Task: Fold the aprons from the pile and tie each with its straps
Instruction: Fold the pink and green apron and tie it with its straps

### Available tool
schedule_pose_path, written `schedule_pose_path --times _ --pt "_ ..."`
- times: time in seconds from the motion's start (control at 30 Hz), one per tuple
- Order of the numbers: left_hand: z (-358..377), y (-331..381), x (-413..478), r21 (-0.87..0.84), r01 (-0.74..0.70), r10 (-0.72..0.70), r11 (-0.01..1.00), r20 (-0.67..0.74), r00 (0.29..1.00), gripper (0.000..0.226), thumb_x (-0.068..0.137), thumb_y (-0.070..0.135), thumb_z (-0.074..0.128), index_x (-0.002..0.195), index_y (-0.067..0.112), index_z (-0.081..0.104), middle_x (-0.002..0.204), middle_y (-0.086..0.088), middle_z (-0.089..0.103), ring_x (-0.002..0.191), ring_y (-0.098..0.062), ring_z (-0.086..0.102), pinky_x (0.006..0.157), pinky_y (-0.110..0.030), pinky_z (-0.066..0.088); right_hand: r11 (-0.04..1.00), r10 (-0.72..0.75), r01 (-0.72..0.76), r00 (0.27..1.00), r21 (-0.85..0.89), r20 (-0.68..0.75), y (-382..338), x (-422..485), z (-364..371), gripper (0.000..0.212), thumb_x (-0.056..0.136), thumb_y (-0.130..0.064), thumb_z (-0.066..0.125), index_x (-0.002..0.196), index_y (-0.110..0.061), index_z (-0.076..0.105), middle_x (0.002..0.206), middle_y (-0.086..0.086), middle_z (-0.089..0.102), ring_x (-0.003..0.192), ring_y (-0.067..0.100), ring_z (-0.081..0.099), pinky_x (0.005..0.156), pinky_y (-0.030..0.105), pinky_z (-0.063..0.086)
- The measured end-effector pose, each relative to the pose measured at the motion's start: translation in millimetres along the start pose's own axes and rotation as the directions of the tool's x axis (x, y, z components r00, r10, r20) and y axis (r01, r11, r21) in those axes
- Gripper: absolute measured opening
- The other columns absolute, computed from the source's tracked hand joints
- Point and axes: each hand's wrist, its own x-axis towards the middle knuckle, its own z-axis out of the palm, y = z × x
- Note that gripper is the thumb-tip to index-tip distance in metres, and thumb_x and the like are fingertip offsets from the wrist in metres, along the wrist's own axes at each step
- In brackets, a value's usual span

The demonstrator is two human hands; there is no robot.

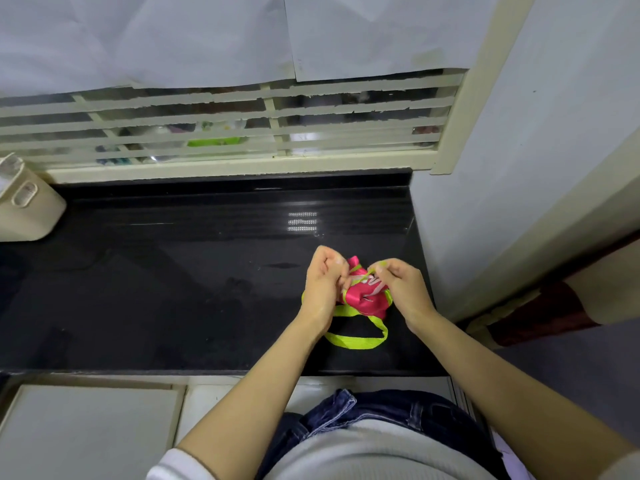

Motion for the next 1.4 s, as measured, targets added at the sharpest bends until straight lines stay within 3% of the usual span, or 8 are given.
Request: schedule_pose_path --times 0.17,0.53,0.67,0.77,0.93,1.03,1.13,1.4 --pt "-10.0 -31.7 -13.8 0.434 -0.011 -0.108 0.901 0.247 0.963 0.027 0.099 0.004 0.04 0.075 0.015 0.038 0.064 0.007 0.04 0.058 -0.001 0.036 0.06 -0.017 0.034 0.956 0.222 -0.231 0.973 -0.182 -0.068 34.2 0.1 13.1 0.016 0.087 -0.006 0.058 0.078 -0.01 0.071 0.086 0.011 0.07 0.088 0.025 0.065 0.081 0.033 0.05" --pt "-37.2 -49.6 -31.7 0.613 0.035 -0.247 0.789 0.265 0.932 0.019 0.097 0.005 0.04 0.078 0.005 0.038 0.072 -0.007 0.039 0.066 -0.013 0.032 0.059 -0.022 0.029 0.909 0.367 -0.382 0.923 -0.167 -0.113 44.9 3.7 19.1 0.013 0.085 0.0 0.058 0.082 -0.003 0.069 0.084 0.012 0.066 0.085 0.026 0.062 0.069 0.03 0.048" --pt "-36.1 -55.0 -28.4 0.664 0.04 -0.258 0.746 0.233 0.938 0.032 0.096 0.004 0.044 0.069 0.019 0.033 0.065 0.003 0.038 0.061 -0.009 0.03 0.054 -0.018 0.028 0.865 0.002 0.034 0.997 -0.5 0.073 29.9 -10.9 14.5 0.019 0.09 -0.006 0.054 0.074 -0.008 0.063 0.08 0.005 0.064 0.084 0.021 0.058 0.07 0.031 0.044" --pt "-33.7 -58.4 -28.6 0.645 0.064 -0.247 0.761 0.198 0.948 0.033 0.094 0.002 0.045 0.07 0.022 0.036 0.066 0.004 0.04 0.061 -0.008 0.032 0.054 -0.016 0.031 0.671 -0.256 0.42 0.905 -0.612 0.34 13.5 -21.4 10.9 0.016 0.093 -0.01 0.052 0.084 -0.011 0.065 0.086 0.0 0.059 0.089 0.013 0.047 0.076 0.024 0.039" --pt "-31.8 -58.0 -26.6 0.64 0.042 -0.236 0.768 0.222 0.946 0.024 0.095 0.0 0.044 0.105 0.018 0.055 0.063 0.006 0.041 0.056 -0.004 0.035 0.055 -0.011 0.033 0.516 -0.293 0.588 0.804 -0.622 0.517 1.8 -19.3 21.8 0.019 0.095 -0.012 0.046 0.096 -0.007 0.064 0.094 0.004 0.058 0.091 0.017 0.05 0.077 0.028 0.042" --pt "-33.4 -59.3 -25.5 0.605 0.063 -0.24 0.793 0.216 0.946 0.032 0.095 -0.002 0.043 0.114 0.021 0.056 0.063 0.006 0.04 0.056 -0.002 0.035 0.055 -0.013 0.033 0.692 -0.233 0.477 0.858 -0.541 0.459 3.9 -14.8 25.8 0.018 0.094 -0.011 0.048 0.092 -0.007 0.065 0.089 0.004 0.058 0.082 0.019 0.056 0.075 0.035 0.048" --pt "-34.8 -60.9 -26.6 0.567 0.125 -0.271 0.814 0.181 0.945 0.022 0.095 -0.002 0.043 0.088 0.018 0.051 0.064 0.005 0.04 0.058 -0.004 0.036 0.054 -0.012 0.033 0.872 -0.132 0.283 0.921 -0.398 0.365 12.5 -11.2 25.8 0.016 0.094 -0.006 0.046 0.088 -0.009 0.06 0.085 0.003 0.061 0.081 0.017 0.061 0.075 0.03 0.051" --pt "-36.9 -61.2 -28.6 0.353 0.242 -0.291 0.904 0.091 0.952 0.022 0.098 0.0 0.041 0.081 0.012 0.047 0.06 0.001 0.048 0.05 -0.002 0.042 0.055 -0.014 0.038 0.863 -0.052 0.268 0.89 -0.428 0.453 29.4 -10.9 21.9 0.012 0.088 -0.004 0.06 0.098 -0.01 0.063 0.088 -0.01 0.057 0.084 0.004 0.057 0.072 0.003 0.042"
